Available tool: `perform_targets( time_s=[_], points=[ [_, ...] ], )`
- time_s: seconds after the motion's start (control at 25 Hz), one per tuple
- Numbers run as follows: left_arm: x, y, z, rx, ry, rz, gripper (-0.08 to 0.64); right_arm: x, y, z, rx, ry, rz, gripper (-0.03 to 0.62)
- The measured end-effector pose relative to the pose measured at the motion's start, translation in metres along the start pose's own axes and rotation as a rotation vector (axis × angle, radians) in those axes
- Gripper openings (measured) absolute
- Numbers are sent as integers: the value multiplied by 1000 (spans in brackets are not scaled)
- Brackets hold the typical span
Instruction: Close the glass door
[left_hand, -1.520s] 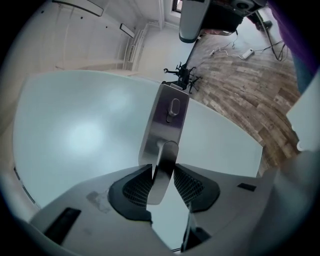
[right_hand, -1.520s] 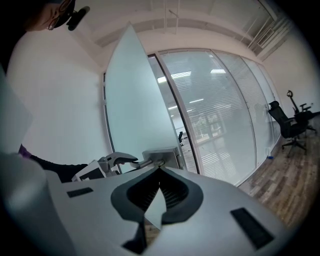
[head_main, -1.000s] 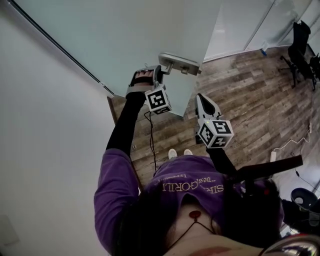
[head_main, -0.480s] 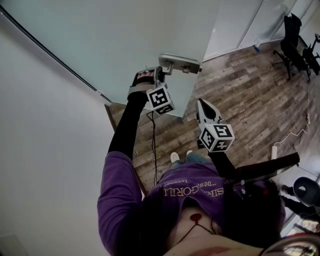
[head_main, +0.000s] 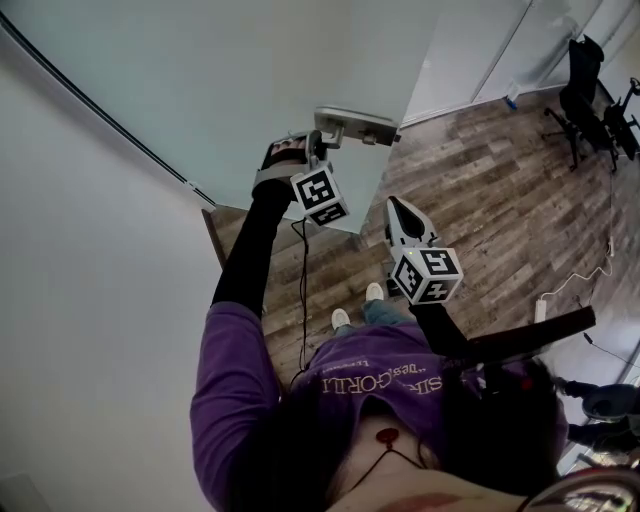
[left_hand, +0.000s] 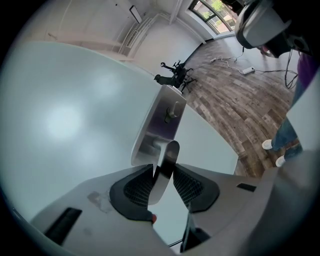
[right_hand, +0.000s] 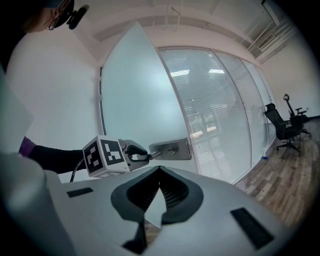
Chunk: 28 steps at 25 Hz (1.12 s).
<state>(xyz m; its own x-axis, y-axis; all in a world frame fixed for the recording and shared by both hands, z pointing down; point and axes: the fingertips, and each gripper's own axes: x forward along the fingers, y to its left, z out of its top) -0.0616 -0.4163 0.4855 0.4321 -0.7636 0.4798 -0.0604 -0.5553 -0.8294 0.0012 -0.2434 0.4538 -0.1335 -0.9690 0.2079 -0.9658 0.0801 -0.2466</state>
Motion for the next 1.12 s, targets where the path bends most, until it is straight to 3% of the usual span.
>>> perform_targets(
  time_s=[1.12],
  points=[
    [80, 37, 6, -97, 91, 17, 126, 61, -79, 27, 13, 20, 69, -14]
  ],
)
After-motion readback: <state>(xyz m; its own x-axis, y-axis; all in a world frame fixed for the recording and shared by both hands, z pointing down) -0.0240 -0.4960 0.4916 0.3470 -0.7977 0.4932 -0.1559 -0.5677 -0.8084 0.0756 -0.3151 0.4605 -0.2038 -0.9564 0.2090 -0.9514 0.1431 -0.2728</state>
